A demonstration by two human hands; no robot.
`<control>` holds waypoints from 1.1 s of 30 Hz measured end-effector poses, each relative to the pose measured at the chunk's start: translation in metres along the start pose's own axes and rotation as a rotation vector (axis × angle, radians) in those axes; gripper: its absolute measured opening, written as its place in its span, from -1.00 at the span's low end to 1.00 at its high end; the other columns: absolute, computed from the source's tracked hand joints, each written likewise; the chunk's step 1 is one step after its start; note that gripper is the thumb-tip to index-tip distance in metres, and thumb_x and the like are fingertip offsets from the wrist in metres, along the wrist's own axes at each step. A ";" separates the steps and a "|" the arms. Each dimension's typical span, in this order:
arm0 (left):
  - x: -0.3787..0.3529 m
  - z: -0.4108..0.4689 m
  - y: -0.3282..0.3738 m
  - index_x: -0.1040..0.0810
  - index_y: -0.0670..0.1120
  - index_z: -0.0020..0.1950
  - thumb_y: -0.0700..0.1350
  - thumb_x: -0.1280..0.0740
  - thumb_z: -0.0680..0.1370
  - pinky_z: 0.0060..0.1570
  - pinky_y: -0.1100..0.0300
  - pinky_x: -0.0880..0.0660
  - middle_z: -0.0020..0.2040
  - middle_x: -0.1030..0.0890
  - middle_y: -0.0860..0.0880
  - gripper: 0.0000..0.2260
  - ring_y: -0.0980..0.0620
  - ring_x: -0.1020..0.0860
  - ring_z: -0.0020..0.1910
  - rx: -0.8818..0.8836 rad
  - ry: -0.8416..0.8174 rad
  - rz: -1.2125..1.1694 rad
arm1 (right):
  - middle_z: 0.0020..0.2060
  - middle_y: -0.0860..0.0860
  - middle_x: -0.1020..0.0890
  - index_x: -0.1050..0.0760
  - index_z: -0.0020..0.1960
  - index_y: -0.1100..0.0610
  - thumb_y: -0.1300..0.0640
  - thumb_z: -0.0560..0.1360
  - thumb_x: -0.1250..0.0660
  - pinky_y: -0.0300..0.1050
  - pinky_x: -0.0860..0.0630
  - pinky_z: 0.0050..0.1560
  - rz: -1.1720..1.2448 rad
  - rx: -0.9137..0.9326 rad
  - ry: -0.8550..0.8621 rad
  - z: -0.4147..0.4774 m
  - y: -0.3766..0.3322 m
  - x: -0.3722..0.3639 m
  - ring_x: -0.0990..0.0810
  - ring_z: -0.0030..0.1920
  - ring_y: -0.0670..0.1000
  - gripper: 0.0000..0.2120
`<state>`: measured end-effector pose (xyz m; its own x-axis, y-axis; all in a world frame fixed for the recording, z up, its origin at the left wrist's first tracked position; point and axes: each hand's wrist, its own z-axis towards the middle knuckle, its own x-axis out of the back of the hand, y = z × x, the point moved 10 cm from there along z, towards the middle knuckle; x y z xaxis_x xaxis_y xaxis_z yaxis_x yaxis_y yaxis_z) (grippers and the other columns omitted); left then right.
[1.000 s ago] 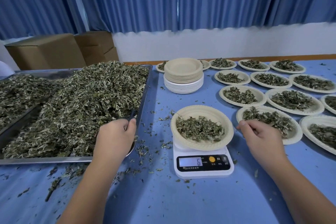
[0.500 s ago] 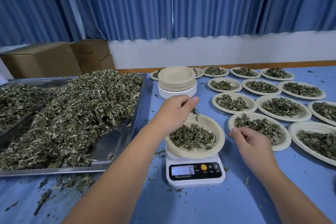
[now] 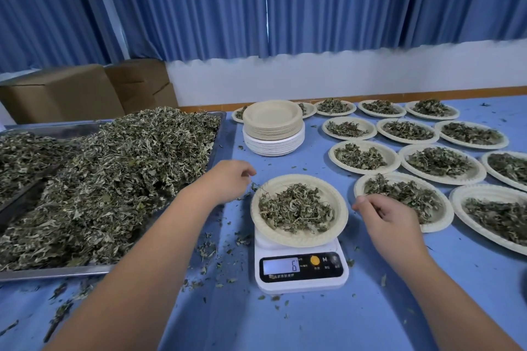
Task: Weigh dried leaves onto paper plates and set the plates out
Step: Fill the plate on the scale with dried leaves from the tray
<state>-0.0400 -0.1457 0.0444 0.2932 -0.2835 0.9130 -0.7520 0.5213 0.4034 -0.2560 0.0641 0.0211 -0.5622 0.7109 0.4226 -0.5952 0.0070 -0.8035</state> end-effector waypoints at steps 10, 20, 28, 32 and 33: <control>0.004 0.002 0.012 -0.60 0.03 -0.11 -0.17 -0.31 0.57 -0.15 0.22 -0.46 -0.12 -0.61 0.05 -0.86 0.13 -0.56 -0.13 -0.095 0.100 0.031 | -0.49 -0.19 -0.51 -0.56 -0.31 -0.03 0.12 0.57 -0.27 -0.15 -0.29 -0.38 0.016 0.002 0.009 0.003 0.003 -0.001 -0.45 -0.43 -0.18 -0.71; 0.027 -0.004 0.050 -0.61 0.04 -0.12 -0.12 -0.34 0.57 -0.33 0.51 -0.33 -0.23 -0.57 0.20 -0.89 0.27 -0.51 -0.23 -0.218 0.220 -0.089 | -0.48 -0.16 -0.50 -0.57 -0.31 0.02 0.14 0.56 -0.27 -0.18 -0.30 -0.38 0.000 0.013 0.003 0.004 0.005 -0.001 -0.43 -0.43 -0.17 -0.72; 0.014 -0.005 0.083 -0.59 0.00 0.27 -0.14 -0.23 0.64 0.01 0.37 -0.42 0.08 -0.62 0.09 -0.74 0.26 -0.52 -0.01 -0.325 0.155 -0.081 | -0.47 -0.14 -0.51 -0.56 -0.31 0.02 0.14 0.56 -0.26 -0.34 -0.32 -0.39 -0.022 0.027 -0.002 0.004 0.005 -0.002 -0.44 -0.42 -0.17 -0.72; 0.001 -0.001 0.078 -0.22 0.00 0.55 -0.19 -0.08 0.67 0.15 -0.05 -0.45 0.33 -0.39 -0.08 -0.58 -0.10 -0.45 0.18 -0.312 0.113 0.223 | -0.48 -0.13 -0.50 -0.56 -0.32 0.01 0.13 0.56 -0.26 -0.28 -0.31 -0.40 -0.018 0.018 -0.005 0.004 0.006 -0.001 -0.43 -0.42 -0.16 -0.71; 0.003 -0.003 0.074 -0.17 0.01 0.56 -0.17 -0.09 0.67 0.12 -0.06 -0.47 0.35 -0.36 -0.06 -0.56 -0.09 -0.45 0.16 -0.294 0.140 0.238 | -0.50 -0.14 -0.48 -0.56 -0.32 0.01 0.13 0.56 -0.26 -0.31 -0.28 -0.42 -0.011 0.018 -0.007 0.004 0.005 -0.001 -0.42 -0.44 -0.16 -0.71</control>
<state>-0.0925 -0.1054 0.0769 0.2245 -0.0251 0.9742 -0.6137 0.7729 0.1613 -0.2609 0.0603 0.0182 -0.5595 0.7058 0.4346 -0.6120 0.0019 -0.7909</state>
